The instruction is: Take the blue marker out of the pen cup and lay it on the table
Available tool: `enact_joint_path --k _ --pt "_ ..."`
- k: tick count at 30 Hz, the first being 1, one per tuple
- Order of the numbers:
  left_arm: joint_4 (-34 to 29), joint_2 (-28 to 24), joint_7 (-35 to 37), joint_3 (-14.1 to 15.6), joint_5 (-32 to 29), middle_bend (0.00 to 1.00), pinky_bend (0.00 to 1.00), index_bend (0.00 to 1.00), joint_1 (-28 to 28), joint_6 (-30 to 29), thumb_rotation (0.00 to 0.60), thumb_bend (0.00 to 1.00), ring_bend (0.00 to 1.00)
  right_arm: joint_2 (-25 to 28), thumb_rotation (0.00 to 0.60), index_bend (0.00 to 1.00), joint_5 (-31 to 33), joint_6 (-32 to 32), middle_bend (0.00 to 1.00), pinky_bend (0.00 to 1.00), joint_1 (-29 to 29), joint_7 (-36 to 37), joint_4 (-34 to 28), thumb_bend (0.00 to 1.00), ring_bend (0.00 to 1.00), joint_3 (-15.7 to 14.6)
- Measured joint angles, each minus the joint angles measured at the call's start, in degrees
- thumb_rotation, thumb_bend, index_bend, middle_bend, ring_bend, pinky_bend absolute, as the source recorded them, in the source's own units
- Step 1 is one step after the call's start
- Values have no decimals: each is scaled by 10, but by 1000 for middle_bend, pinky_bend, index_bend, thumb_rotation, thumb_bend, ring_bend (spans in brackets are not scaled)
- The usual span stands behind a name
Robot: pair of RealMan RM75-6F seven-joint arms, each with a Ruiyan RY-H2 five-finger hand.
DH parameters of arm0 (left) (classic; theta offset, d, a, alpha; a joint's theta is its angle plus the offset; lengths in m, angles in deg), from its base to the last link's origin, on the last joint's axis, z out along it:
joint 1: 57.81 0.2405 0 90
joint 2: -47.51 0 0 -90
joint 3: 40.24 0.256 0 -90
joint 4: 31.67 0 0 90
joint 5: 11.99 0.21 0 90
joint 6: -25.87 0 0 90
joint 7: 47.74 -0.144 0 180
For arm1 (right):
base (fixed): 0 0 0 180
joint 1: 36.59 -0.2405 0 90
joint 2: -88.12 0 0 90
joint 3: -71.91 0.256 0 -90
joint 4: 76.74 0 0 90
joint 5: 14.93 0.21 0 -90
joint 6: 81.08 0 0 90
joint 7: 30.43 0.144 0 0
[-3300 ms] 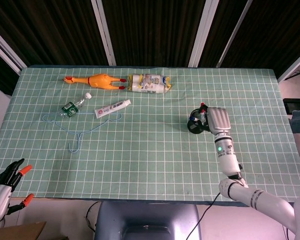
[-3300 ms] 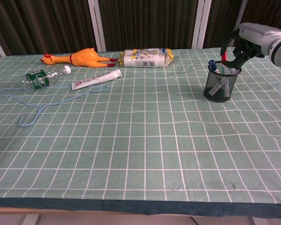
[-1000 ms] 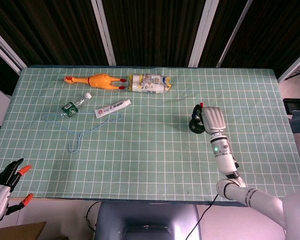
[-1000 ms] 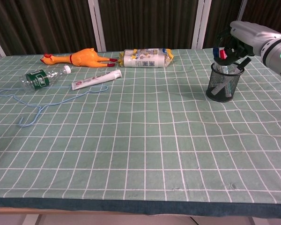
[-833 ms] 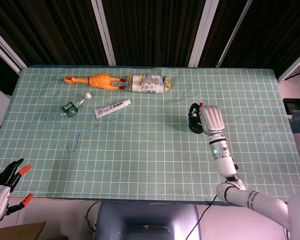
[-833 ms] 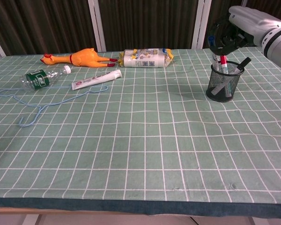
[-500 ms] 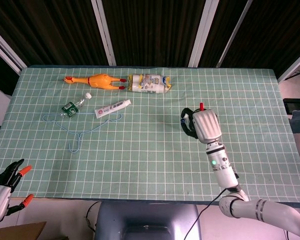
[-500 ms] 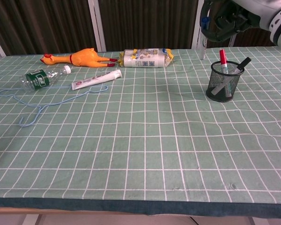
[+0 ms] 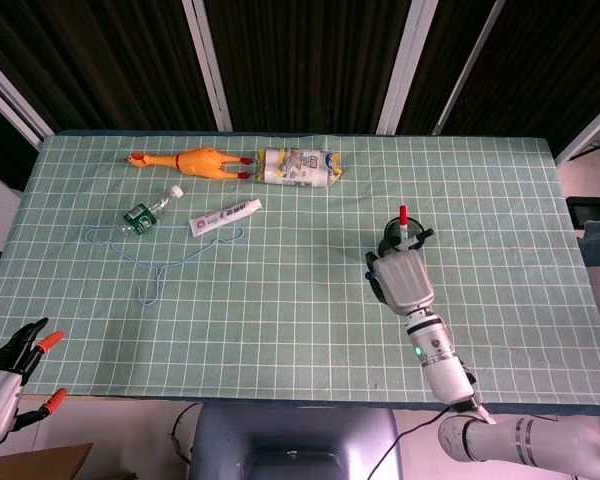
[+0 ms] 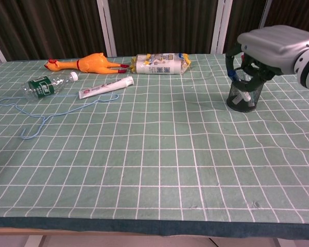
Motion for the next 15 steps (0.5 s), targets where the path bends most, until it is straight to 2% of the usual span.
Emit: enact_joint_path --k 9,15 --pt "1 0 0 0 0 12 222 175 0 0 600 243 0 -44 600 849 112 -13 1000 1000 -10 -66 41 1000 1000 -13" --pt "0 0 0 0 1 12 222 175 0 -1 600 243 0 -69 600 833 143 -40 1000 1000 -20 -64 94 1000 1000 -14"
